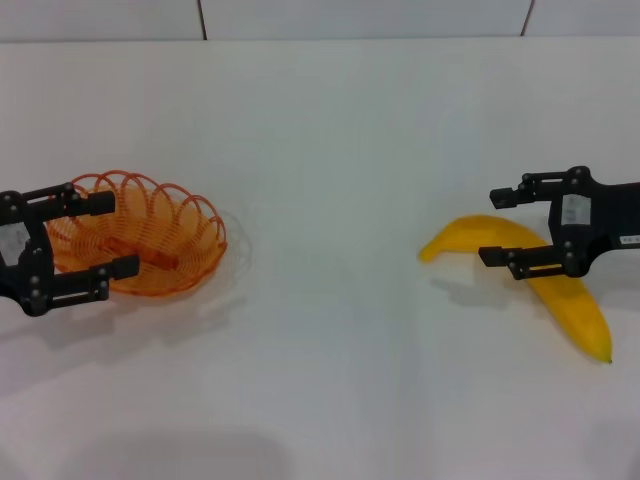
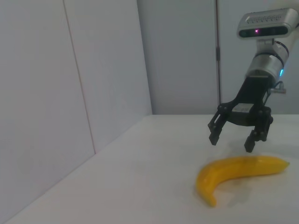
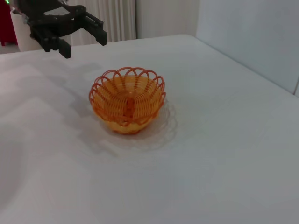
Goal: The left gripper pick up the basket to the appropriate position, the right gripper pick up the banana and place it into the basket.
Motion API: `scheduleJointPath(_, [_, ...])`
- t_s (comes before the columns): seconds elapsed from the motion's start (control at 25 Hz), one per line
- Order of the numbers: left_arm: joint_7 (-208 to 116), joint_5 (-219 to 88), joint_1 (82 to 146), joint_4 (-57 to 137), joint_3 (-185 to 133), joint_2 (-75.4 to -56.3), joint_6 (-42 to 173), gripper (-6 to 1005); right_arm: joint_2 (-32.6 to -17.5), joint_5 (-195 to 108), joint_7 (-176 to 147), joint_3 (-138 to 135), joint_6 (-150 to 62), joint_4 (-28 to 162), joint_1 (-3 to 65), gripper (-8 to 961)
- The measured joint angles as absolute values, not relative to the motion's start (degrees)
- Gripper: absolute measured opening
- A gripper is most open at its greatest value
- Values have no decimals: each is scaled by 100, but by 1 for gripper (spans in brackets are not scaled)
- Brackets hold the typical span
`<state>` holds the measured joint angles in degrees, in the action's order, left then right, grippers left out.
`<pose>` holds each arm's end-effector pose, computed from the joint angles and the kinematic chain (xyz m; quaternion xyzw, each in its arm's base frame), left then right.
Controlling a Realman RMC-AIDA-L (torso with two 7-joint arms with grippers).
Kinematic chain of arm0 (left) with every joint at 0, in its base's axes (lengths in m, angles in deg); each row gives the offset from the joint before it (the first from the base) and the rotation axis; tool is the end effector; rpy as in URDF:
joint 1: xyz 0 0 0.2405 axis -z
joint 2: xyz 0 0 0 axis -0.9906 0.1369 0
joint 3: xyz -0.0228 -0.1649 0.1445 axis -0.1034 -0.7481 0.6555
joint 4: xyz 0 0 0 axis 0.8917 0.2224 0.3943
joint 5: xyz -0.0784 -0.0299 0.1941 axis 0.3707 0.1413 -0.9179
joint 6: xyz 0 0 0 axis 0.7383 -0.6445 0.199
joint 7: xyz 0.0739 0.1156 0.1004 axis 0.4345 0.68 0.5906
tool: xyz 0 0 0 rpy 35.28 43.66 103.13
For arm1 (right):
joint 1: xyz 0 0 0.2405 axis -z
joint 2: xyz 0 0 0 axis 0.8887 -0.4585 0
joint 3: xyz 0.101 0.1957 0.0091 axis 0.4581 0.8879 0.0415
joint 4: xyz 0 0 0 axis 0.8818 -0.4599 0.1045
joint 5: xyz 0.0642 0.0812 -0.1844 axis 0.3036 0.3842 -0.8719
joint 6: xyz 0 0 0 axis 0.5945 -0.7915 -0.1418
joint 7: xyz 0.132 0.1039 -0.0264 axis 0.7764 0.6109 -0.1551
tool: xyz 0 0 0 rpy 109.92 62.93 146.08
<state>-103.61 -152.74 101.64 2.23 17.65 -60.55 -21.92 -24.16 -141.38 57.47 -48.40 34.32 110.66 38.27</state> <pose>-0.2636 0.2927 0.0552 -0.9533 -0.0456 -0.2275 0.1934 0.2557 0.3214 0.0302 -0.9770 0.1084 0.1097 0.1473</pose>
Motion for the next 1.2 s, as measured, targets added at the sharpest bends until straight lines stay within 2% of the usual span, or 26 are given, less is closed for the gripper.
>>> scheduleJointPath(0.68, [-10840, -15282, 10203, 194, 1471, -6048, -2189, 738, -2450, -14138, 5737, -4831, 3349, 11041, 3827, 757])
scheduleJointPath(0.84, [-11773, -15494, 10284, -111, 876, -5943, -2182, 738, -2452, -14138, 5737, -4831, 3349, 11036, 3827, 758])
scheduleJointPath(1.2, [-14385, -17581, 10832, -1126, -225, -5877, -1775, 739, -2463, -14198, 5753, -4832, 3290, 11034, 3827, 758])
